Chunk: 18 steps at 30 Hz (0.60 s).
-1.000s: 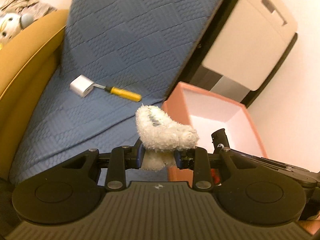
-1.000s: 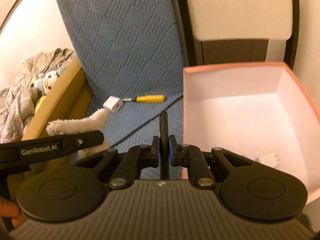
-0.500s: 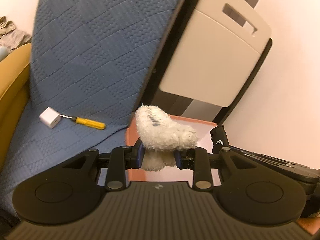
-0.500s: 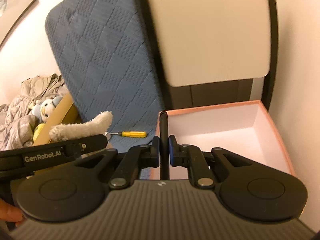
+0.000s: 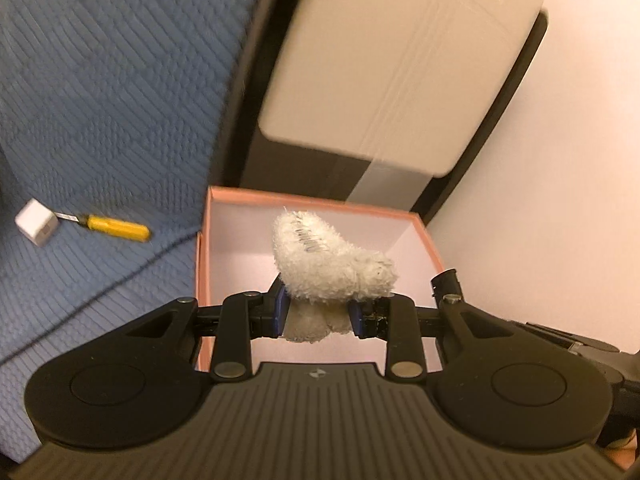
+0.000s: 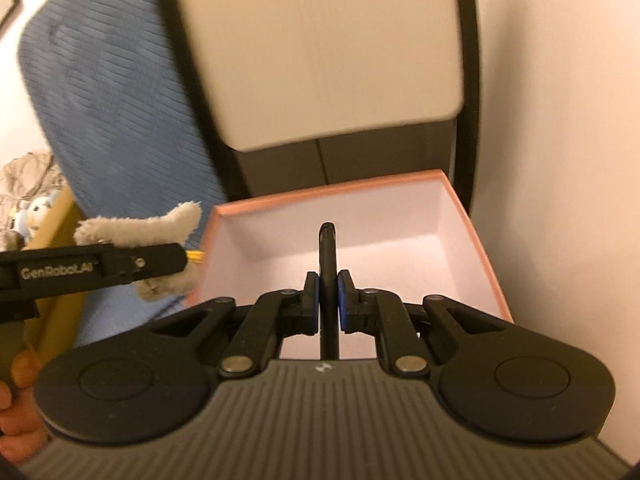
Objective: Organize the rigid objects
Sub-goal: 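Carry the plush toy with the left tool while the right tool carries the lighter to the pink box, then open both tools to drop the plush toy and lighter into the box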
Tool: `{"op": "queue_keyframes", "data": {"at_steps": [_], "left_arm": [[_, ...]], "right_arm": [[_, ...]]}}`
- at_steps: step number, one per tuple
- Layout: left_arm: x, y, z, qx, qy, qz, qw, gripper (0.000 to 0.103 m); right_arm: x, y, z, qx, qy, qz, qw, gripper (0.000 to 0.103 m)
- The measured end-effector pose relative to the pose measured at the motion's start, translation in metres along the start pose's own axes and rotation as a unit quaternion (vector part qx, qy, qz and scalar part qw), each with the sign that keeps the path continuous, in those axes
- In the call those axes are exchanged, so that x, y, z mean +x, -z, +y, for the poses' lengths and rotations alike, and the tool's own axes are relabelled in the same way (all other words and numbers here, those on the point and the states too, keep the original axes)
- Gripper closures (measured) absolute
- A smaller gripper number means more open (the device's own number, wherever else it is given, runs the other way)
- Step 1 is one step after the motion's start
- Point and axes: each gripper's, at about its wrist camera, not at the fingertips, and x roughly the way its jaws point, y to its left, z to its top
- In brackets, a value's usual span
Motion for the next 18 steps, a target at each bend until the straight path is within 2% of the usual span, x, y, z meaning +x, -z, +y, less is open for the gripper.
{"op": "queue_keyframes", "data": {"at_steps": [9, 18], "left_arm": [[0.069, 0.022, -0.009, 0.004, -0.022, 0.058, 0.9981, 0.068], [0.097, 0.033, -0.009, 0.011, -0.03, 0.088, 0.9956, 0.068]], "right_arm": [[0.058, 0.029, -0.032, -0.01, 0.034, 0.05, 0.998, 0.09], [0.099, 0.047, -0.052, 0.009, 0.042, 0.109, 0.993, 0.089]]}}
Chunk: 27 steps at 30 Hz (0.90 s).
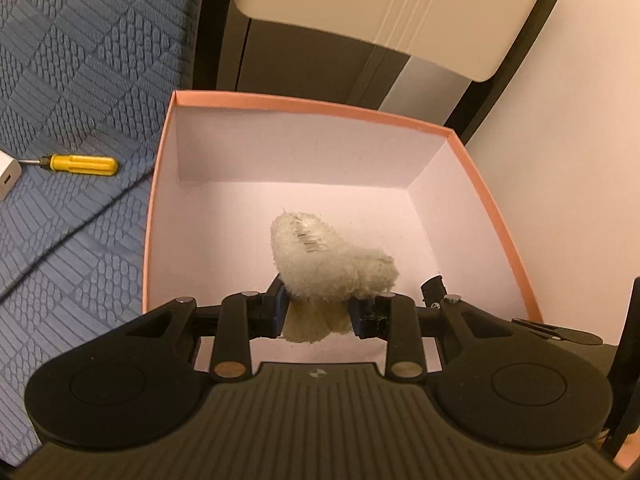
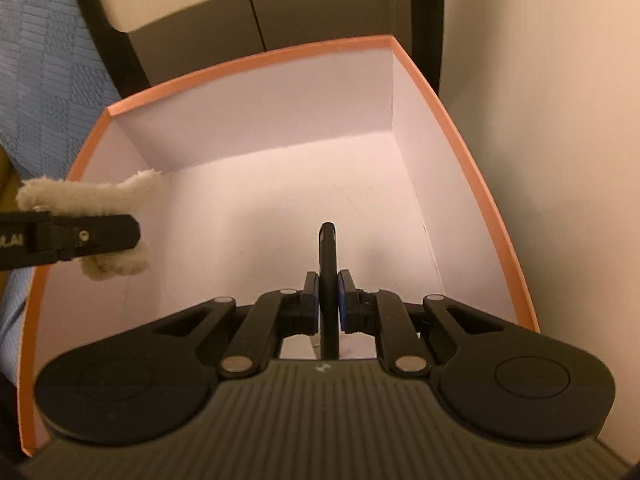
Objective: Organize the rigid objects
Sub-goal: 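Open both tools to drop the plush toy and lighter into the box, then withdraw both tools from the box toward the charger and screwdriver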
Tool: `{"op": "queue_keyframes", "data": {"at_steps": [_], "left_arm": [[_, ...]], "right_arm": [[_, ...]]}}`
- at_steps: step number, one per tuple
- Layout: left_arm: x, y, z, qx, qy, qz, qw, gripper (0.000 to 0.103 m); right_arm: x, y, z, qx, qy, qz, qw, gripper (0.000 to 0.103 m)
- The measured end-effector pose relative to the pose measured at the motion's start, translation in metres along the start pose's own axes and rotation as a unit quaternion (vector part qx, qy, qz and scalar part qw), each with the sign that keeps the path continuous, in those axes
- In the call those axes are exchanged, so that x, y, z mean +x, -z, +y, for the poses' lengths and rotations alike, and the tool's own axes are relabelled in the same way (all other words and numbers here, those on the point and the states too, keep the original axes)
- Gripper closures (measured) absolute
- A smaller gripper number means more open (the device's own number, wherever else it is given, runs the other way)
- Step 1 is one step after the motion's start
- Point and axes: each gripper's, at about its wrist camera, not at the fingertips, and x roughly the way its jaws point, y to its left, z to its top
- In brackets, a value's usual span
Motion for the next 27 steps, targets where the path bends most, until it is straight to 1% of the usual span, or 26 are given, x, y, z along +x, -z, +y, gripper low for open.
{"op": "queue_keyframes", "data": {"at_steps": [6, 8, 9, 10, 15, 22, 27], "left_arm": [[0.001, 0.002, 0.001, 0.002, -0.002, 0.009, 1.0, 0.066], [-0.006, 0.002, 0.001, 0.008, -0.003, 0.004, 1.0, 0.06], [-0.01, 0.001, 0.0, 0.008, -0.003, -0.001, 1.0, 0.058], [-0.015, 0.0, 0.0, 0.008, -0.001, -0.007, 0.9999, 0.057], [-0.049, -0.005, 0.001, 0.014, 0.002, -0.043, 0.999, 0.056], [-0.115, -0.003, 0.006, 0.029, 0.0, -0.111, 0.9934, 0.055], [-0.16, 0.003, 0.017, 0.037, 0.0, -0.148, 0.9883, 0.054]], "right_arm": [[-0.001, -0.002, -0.001, 0.006, 0.0, 0.002, 1.0, 0.089], [-0.007, -0.004, -0.001, 0.007, -0.004, -0.004, 1.0, 0.089], [-0.011, -0.004, 0.001, 0.007, -0.005, -0.008, 1.0, 0.089], [-0.016, -0.005, 0.002, 0.007, -0.006, -0.013, 1.0, 0.089], [-0.049, -0.011, 0.012, 0.007, -0.017, -0.045, 0.999, 0.089], [-0.106, -0.015, 0.036, -0.003, -0.035, -0.097, 0.995, 0.089], [-0.14, -0.01, 0.061, -0.013, -0.044, -0.128, 0.991, 0.089]]}}
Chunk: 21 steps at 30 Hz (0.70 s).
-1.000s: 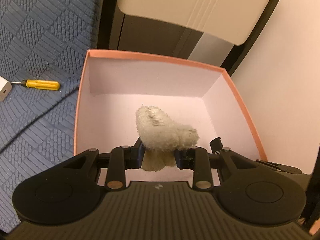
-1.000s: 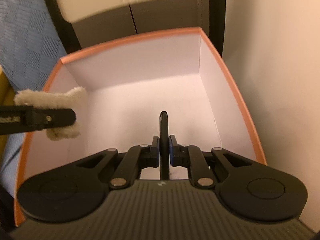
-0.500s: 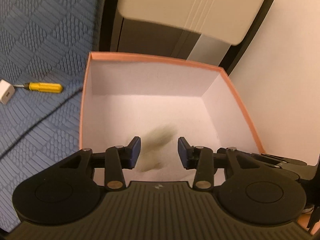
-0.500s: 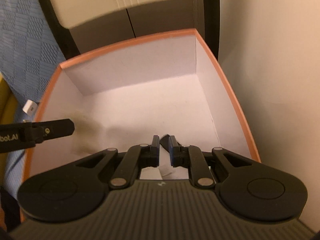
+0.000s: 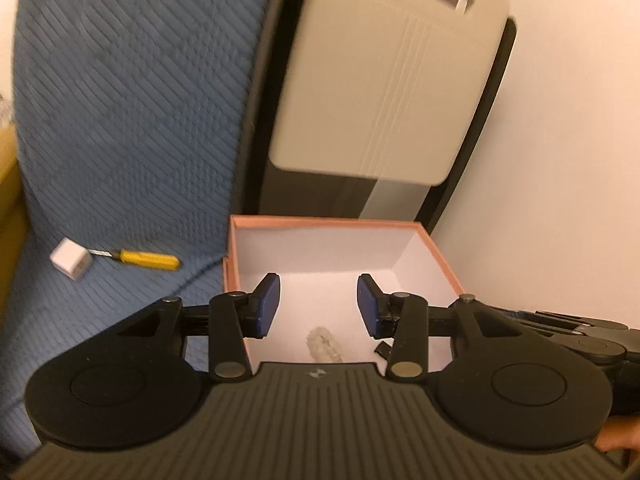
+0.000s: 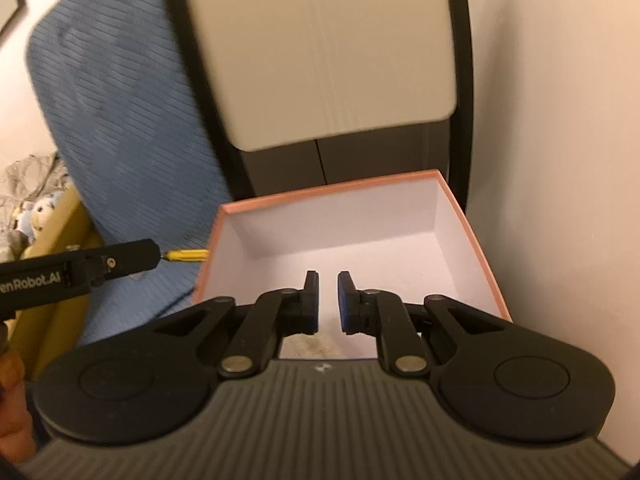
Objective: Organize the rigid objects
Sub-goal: 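Withdraw both tools from the box toward the charger and screwdriver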
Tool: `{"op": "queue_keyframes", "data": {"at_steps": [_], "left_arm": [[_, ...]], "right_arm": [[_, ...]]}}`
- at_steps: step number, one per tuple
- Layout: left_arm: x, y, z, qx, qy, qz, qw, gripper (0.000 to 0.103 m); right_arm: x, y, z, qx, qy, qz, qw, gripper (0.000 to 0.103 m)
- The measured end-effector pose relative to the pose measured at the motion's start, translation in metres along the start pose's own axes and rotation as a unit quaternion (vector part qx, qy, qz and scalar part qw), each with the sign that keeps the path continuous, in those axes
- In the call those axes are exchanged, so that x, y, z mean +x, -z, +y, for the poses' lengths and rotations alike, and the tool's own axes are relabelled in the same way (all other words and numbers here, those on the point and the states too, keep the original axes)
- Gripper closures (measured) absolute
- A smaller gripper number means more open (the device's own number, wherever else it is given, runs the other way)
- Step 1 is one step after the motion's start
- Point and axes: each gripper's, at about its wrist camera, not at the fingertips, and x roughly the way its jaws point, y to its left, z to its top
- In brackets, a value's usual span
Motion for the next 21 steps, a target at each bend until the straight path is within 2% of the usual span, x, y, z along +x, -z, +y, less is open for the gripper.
{"op": "queue_keyframes", "data": {"at_steps": [4, 10, 21], "left_arm": [[-0.034, -0.001, 0.011, 0.015, -0.009, -0.033, 0.9993, 0.049], [-0.073, 0.001, 0.037, 0.005, -0.018, -0.063, 0.9978, 0.049], [-0.104, 0.03, 0.091, -0.008, -0.041, -0.09, 0.9951, 0.048]], "right_arm": [[-0.021, 0.004, 0.023, -0.006, -0.008, -0.013, 1.0, 0.089], [-0.043, 0.014, 0.058, -0.026, -0.018, -0.026, 0.999, 0.089], [-0.05, 0.042, 0.111, -0.052, -0.035, -0.032, 0.998, 0.089]]}}
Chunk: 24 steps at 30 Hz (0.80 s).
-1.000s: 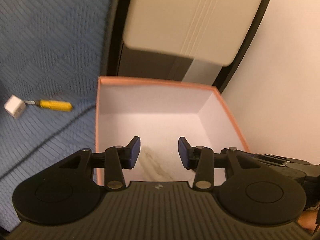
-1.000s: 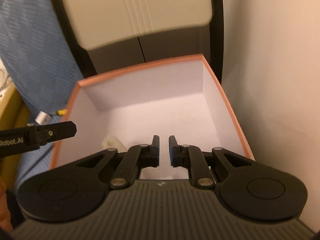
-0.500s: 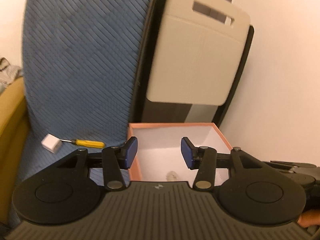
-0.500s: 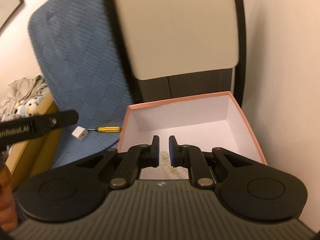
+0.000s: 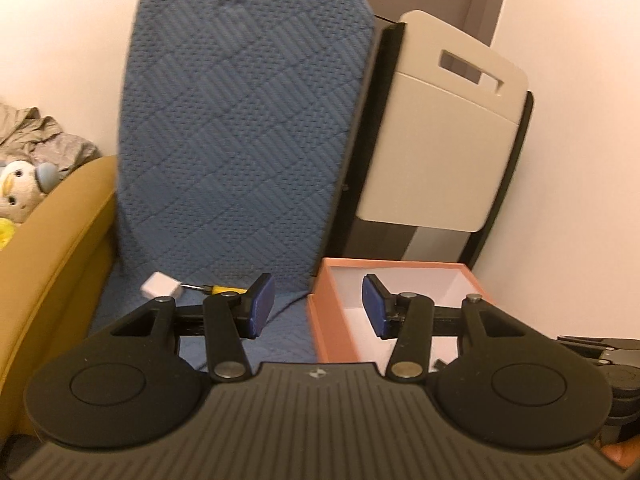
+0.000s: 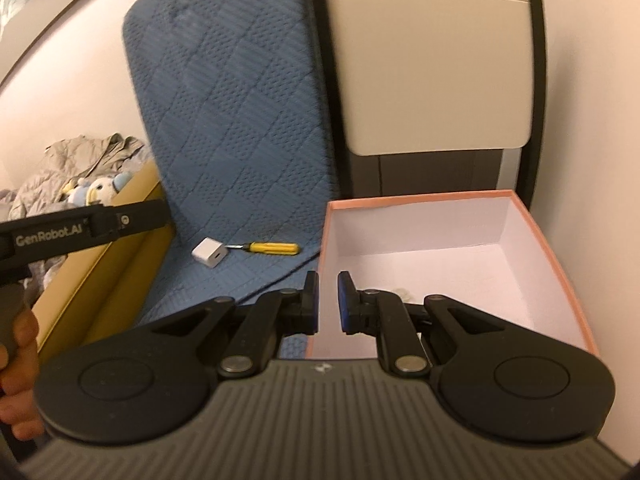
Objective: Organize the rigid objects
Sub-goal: 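Withdraw both tools from the box toward the charger and screwdriver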
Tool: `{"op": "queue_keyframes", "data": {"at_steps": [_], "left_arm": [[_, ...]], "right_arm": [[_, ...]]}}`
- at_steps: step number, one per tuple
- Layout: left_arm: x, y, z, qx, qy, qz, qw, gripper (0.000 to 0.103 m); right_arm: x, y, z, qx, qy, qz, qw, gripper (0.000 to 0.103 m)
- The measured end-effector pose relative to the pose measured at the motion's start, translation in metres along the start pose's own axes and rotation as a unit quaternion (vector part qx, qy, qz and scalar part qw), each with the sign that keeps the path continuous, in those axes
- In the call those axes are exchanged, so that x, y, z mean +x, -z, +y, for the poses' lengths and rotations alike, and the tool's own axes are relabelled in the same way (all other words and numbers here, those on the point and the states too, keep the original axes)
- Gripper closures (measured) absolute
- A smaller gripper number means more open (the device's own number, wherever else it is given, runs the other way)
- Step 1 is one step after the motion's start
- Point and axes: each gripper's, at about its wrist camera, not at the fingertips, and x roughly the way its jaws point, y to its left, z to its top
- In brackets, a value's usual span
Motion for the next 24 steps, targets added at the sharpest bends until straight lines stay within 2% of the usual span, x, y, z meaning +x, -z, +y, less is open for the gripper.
{"op": "queue_keyframes", "data": {"at_steps": [7, 13, 24], "left_arm": [[-0.004, 0.022, 0.046, -0.006, -0.023, -0.007, 0.9997, 0.048], [0.0, 0.041, 0.078, -0.013, -0.043, 0.005, 0.999, 0.049], [0.023, 0.086, 0.107, -0.021, -0.039, 0.035, 0.9984, 0.049]], "right_arm": [[0.014, 0.022, 0.028, -0.009, -0.014, 0.012, 1.0, 0.089], [0.033, 0.037, 0.044, -0.01, -0.014, 0.024, 1.0, 0.089], [0.067, 0.063, 0.068, -0.03, -0.008, 0.045, 0.999, 0.089]]}}
